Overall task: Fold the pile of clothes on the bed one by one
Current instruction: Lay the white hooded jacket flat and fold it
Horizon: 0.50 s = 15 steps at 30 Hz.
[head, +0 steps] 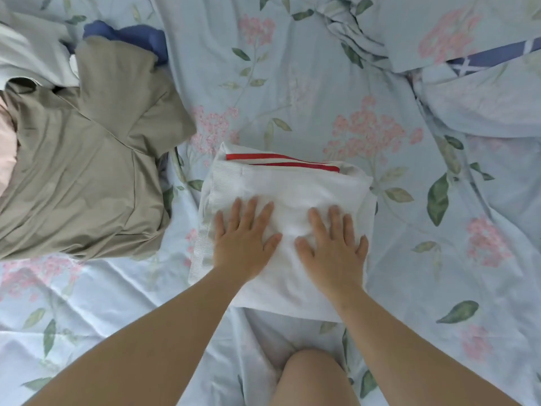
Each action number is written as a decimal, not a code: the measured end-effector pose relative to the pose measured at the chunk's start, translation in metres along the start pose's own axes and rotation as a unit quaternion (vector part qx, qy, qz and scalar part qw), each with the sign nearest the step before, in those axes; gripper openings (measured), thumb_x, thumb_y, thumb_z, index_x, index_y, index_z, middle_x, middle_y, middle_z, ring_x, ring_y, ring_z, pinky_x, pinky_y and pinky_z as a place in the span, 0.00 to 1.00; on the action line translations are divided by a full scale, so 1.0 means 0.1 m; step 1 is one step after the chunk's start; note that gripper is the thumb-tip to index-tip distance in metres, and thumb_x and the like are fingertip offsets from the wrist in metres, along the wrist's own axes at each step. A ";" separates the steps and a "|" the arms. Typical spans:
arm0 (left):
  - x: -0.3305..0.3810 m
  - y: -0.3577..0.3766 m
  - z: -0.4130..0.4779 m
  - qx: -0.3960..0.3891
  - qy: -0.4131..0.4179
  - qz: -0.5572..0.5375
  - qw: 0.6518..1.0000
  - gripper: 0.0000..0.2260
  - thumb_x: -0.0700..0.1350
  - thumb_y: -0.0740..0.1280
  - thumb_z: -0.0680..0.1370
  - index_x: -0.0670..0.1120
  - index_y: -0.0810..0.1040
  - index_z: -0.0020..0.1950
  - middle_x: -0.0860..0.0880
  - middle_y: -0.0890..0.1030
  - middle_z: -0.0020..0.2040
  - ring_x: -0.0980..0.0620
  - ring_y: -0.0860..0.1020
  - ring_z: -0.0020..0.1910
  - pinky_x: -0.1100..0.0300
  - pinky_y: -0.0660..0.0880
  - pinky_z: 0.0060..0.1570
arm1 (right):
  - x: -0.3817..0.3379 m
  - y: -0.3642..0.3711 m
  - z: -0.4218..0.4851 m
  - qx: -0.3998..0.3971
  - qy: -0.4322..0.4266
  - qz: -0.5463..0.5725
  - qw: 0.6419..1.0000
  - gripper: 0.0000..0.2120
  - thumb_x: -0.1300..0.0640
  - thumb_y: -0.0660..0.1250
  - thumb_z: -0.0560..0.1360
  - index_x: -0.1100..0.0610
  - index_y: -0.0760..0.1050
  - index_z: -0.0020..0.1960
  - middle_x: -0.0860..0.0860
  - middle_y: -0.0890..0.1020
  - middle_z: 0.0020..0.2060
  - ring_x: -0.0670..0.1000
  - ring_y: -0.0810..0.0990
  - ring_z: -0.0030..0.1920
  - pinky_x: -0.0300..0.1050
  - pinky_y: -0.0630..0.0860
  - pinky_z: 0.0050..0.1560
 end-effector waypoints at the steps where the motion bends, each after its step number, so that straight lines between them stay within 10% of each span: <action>1: -0.04 0.07 0.05 0.010 -0.003 0.018 1.000 0.29 0.66 0.37 0.77 0.59 0.34 0.75 0.54 0.37 0.78 0.48 0.35 0.76 0.45 0.34 0.72 | 0.08 0.09 0.08 -0.008 0.010 0.001 1.000 0.30 0.36 0.48 0.78 0.38 0.40 0.76 0.46 0.38 0.77 0.53 0.37 0.76 0.61 0.41 0.74; 4: -0.15 0.16 0.15 0.058 -0.013 0.030 0.998 0.33 0.67 0.30 0.70 0.61 0.31 0.73 0.55 0.36 0.77 0.48 0.33 0.75 0.44 0.33 0.72 | 0.24 0.25 0.30 -0.004 0.023 0.012 1.000 0.32 0.32 0.46 0.76 0.36 0.37 0.75 0.45 0.34 0.75 0.54 0.35 0.76 0.63 0.39 0.73; 15: -0.45 0.04 0.09 0.041 -0.239 -0.209 0.947 0.38 0.72 0.62 0.67 0.71 0.47 0.71 0.45 0.55 0.71 0.37 0.64 0.66 0.43 0.66 0.61 | 0.42 0.16 0.20 0.061 0.248 0.205 0.945 0.43 0.27 0.61 0.66 0.35 0.43 0.74 0.54 0.51 0.74 0.61 0.60 0.70 0.62 0.65 0.63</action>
Point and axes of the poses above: each hand's wrist, its own z-axis towards the middle knuckle, its own y-axis out of the palm, x = y × z, the point moved 5 cm from there along z, towards the middle knuckle
